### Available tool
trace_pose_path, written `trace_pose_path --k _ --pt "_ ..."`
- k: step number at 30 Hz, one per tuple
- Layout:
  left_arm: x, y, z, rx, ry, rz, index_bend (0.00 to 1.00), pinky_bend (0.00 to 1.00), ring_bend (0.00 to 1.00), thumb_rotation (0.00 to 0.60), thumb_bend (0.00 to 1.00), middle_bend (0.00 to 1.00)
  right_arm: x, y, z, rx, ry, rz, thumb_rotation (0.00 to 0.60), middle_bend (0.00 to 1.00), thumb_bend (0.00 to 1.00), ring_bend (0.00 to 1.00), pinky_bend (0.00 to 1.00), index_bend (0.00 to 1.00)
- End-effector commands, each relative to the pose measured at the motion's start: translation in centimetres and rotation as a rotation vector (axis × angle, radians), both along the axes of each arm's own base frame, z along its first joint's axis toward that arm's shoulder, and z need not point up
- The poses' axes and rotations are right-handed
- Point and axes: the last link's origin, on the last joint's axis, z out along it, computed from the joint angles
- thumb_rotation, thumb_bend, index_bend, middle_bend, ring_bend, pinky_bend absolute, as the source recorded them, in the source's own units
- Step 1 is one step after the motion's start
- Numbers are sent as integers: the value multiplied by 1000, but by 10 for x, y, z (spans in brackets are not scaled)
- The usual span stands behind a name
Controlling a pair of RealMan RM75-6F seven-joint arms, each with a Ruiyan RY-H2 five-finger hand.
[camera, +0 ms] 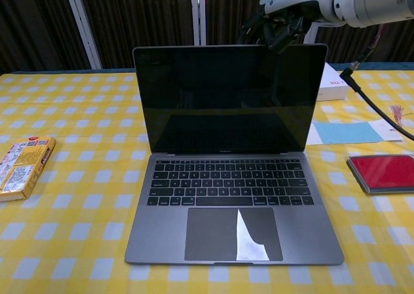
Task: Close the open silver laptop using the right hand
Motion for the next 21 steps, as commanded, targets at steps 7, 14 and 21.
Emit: trace_pose_path --k 7,14,21 --pt "2 -2 0 -2 -2 -8 0 0 0 600 0 0 4 22 7 37 8 45 600 438 1000 368 290 370" --pt "4 -2 -1 -6 -4 -17 0 0 0 600 0 0 3 47 7 88 28 91 600 439 1000 368 290 370" --pt "6 -4 -2 -12 -4 -26 0 0 0 600 0 0 0 76 -2 157 78 157 600 432 1000 367 290 370"
